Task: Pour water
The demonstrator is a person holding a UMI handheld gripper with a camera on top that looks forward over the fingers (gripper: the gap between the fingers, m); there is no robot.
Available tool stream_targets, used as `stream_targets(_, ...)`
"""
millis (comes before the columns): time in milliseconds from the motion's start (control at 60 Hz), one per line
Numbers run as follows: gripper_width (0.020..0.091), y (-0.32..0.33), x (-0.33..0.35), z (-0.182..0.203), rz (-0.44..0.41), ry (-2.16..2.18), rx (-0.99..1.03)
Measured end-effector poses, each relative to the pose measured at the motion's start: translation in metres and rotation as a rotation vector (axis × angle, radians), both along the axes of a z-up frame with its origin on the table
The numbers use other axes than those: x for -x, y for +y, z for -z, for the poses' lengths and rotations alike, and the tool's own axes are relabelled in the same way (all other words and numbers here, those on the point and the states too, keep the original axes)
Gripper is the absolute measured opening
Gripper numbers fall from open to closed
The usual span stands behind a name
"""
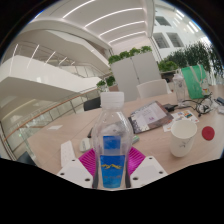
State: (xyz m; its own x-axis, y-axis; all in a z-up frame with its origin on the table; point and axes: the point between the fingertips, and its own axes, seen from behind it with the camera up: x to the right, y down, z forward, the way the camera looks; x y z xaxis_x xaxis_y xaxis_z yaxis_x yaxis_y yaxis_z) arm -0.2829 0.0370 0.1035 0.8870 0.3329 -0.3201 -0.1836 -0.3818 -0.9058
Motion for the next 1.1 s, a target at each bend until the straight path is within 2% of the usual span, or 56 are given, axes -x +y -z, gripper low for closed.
stream_targets(67,0.0363,0.006,0.002,-0.037,-0.005,0.228,0.047)
stream_targets(133,0.0364,0.023,-0.006,-0.072,0.025,0.489,0.118)
stream_targets(267,0.0362,0.06,-0.041,-0.091,0.123,0.99,0.286)
stream_targets(367,0.0361,0.073,-0.058,-0.088,0.141,1.378,0.448)
stream_targets(400,0.0362,0.083,-0.06,-0.09,0.178,1.482,0.496)
stream_targets(567,0.0362,0.084,-0.068,-0.1,0.105,1.797,0.605)
stream_targets(633,0.0362,0.087,-0.071,-0.101,0.108,1.873,0.625)
stream_targets(850,0.0362,0.089,-0.074,-0.094,0.13,1.903,0.668)
stream_targets(950,0.0363,0.081,-0.051,-0.107,0.025,1.622,0.643)
stream_targets(967,0.036,0.056,-0.046,-0.112,-0.019,1.54,0.603)
stream_targets(1033,0.0363,0.057,-0.046,-0.131,-0.117,1.125,0.471)
stream_targets(1050,0.0363,0.043,-0.054,-0.126,-0.181,0.989,0.39)
stream_targets(1083,0.0363,0.039,-0.065,-0.141,-0.187,0.807,0.251)
stream_targets(1100,0.0363,0.061,-0.072,-0.161,-0.122,0.745,0.226)
